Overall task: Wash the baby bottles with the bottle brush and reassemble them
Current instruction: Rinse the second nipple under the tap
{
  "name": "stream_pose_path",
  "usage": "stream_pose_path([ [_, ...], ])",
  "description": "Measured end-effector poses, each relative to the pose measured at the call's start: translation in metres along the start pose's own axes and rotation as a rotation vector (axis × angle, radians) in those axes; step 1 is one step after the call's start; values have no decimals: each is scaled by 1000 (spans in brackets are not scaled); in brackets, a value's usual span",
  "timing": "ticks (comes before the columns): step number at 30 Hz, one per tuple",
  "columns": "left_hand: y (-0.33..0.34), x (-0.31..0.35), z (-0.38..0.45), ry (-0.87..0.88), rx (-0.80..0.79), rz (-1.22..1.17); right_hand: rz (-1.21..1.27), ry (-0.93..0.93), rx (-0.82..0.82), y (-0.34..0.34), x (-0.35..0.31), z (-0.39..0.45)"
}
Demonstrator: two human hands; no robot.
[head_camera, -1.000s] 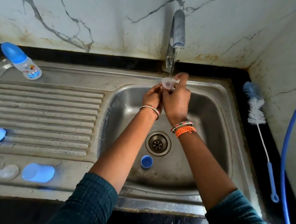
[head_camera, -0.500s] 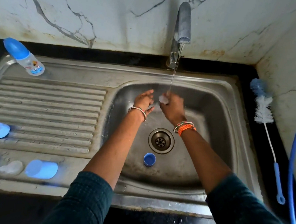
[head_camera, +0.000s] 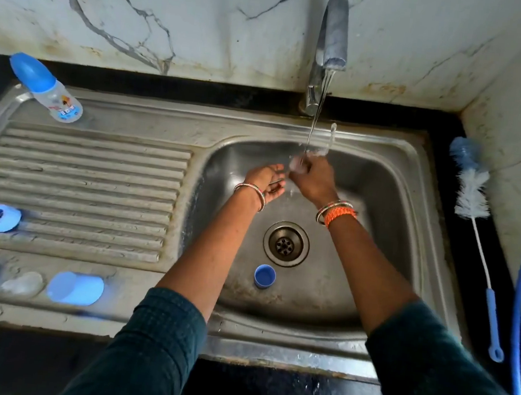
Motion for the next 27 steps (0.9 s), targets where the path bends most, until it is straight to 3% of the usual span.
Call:
stream_pose_path([
  [1, 1, 1, -1, 0, -3, 10, -31, -17, -35, 1, 0, -1],
  [4, -1, 3, -3, 7, 8, 6, 83, -37, 181, -6, -6, 0],
  [8, -3, 1, -3, -7, 23, 58, -69, 17, 48, 3, 6, -2],
  [11, -5, 3, -2, -7, 45, 34, 93, 69, 185, -7, -9, -2],
  [13, -5, 2, -2, -12, 42, 33, 386, 232, 12, -5, -17, -4],
  [16, -1, 5, -7, -15, -3, -38, 1077, 800, -340, -1, -25, -18],
  [18, 0, 8, -11, -12, -57, -69, 1179, 936, -447, -4, -22, -22],
  [20, -1, 8, -14, -5, -54, -45, 1151, 889, -517, -7, -21, -26],
  [22, -5, 8, -13, -21, -19, -43, 968, 736, -508, -6, -19, -27],
  [27, -17, 3, -12, -39, 31, 45, 84, 135, -93, 2, 6, -25],
])
Point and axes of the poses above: each hand's wrist, its own z-axis towards the middle knuckle, its own y-axis out of the palm, x = y × z, the point moved 3 cm from there along z, towards the middle knuckle, and after that the axes turned 7 degrees about x, right-handed, at the moved point
